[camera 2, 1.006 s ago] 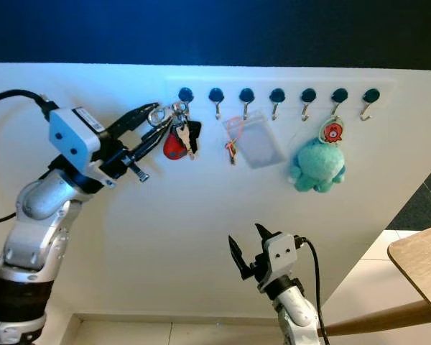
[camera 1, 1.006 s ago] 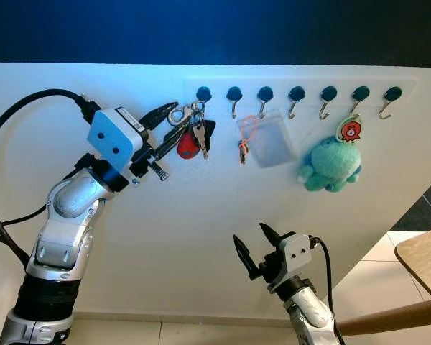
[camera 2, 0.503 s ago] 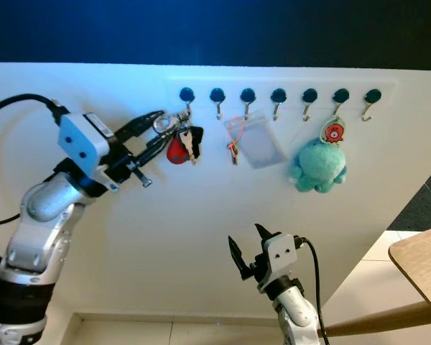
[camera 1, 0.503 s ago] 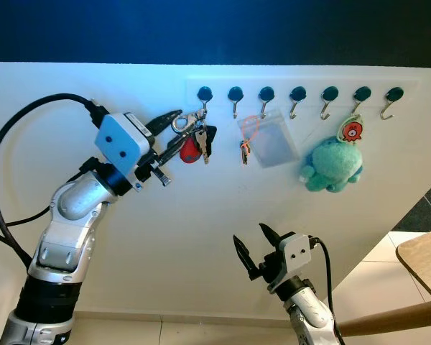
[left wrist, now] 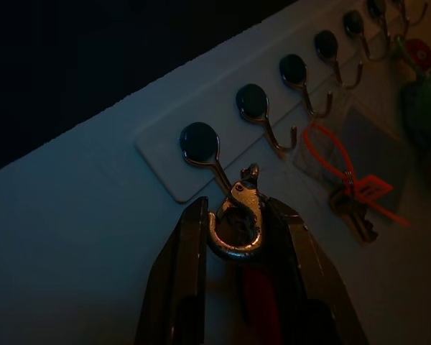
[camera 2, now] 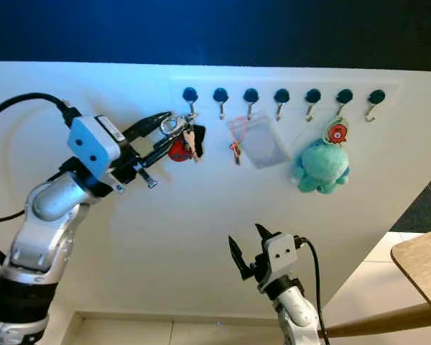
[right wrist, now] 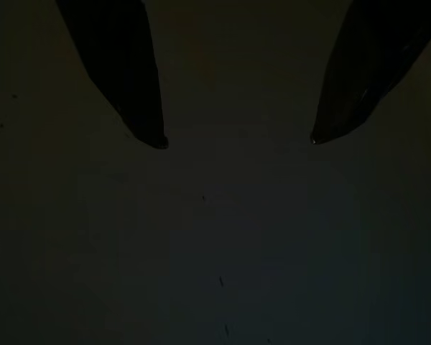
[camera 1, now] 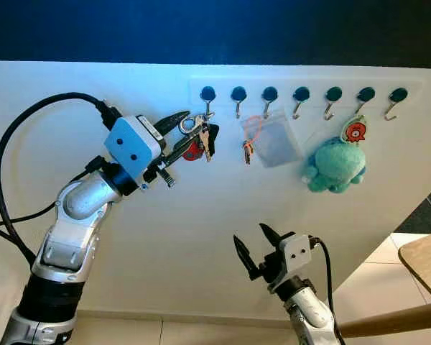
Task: Hang keys on a hook
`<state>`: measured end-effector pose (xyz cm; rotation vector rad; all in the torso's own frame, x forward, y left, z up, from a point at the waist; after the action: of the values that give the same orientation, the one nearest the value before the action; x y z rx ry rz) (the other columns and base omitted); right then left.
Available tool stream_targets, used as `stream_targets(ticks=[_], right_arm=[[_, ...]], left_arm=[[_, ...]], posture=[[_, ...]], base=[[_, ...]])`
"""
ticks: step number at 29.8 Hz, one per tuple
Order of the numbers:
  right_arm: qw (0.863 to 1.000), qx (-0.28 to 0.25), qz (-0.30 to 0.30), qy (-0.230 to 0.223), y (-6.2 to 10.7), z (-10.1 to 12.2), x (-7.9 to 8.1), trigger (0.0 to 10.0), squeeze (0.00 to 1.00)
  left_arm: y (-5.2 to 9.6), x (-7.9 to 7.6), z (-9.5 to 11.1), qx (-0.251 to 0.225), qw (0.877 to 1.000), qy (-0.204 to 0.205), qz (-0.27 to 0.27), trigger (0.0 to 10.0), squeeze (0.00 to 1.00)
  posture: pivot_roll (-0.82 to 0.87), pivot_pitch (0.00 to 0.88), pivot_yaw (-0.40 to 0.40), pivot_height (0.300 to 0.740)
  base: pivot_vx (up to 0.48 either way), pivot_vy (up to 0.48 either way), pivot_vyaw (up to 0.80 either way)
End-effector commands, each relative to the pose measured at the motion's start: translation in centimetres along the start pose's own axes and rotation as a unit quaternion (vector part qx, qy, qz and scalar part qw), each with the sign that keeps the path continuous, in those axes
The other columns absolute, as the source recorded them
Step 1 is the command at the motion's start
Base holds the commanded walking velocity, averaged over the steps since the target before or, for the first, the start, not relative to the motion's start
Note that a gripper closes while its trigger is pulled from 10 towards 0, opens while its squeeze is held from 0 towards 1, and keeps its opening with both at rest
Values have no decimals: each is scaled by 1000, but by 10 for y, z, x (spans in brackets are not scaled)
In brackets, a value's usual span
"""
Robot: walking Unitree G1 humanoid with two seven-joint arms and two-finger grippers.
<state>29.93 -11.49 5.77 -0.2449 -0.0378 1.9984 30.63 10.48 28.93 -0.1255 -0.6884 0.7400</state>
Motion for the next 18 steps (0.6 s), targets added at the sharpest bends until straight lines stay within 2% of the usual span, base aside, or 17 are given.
stream_targets(ticks=[1,6,7,12,18], right_arm=[[1000,1,3,1,2,0,2,10000,0],[1000,2,3,3,2,-1,2,10000,0],[1000,2,3,4,2,-1,2,10000,0],[1000,2,3,5,2,-1,1,10000,0],[1000,2,3,6,1,0,1,10000,0]], left_arm=[[-4,-11,6,-3,999,-28,-43,10000,0],[-3,-14,4,3,997,-50,-54,10000,0],[-2,-17,0,15,995,-71,-65,10000,0],[-1,-17,-8,38,993,-94,-67,10000,0],[-1,-12,-13,54,992,-100,-51,10000,0]], posture=[[44,75,10,740],[44,76,10,740],[45,77,9,740],[45,77,9,740],[45,77,9,740]], base=[[0,0,0],[0,0,0],[0,0,0],[0,0,0],[0,0,0]])
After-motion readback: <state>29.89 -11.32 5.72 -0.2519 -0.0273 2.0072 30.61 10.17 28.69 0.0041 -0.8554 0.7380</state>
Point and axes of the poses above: a point about 5 cm out from each wrist's last joint towards the gripper, its own y axis pointing back from the gripper into the wrist, its own z axis along the axis of the wrist's last joint, x = y × z, the point moved 4 cm from there along -y, pointing out of the wrist towards the gripper, and after that the axes turned 7 degrees about y, right-handed, at the moved point
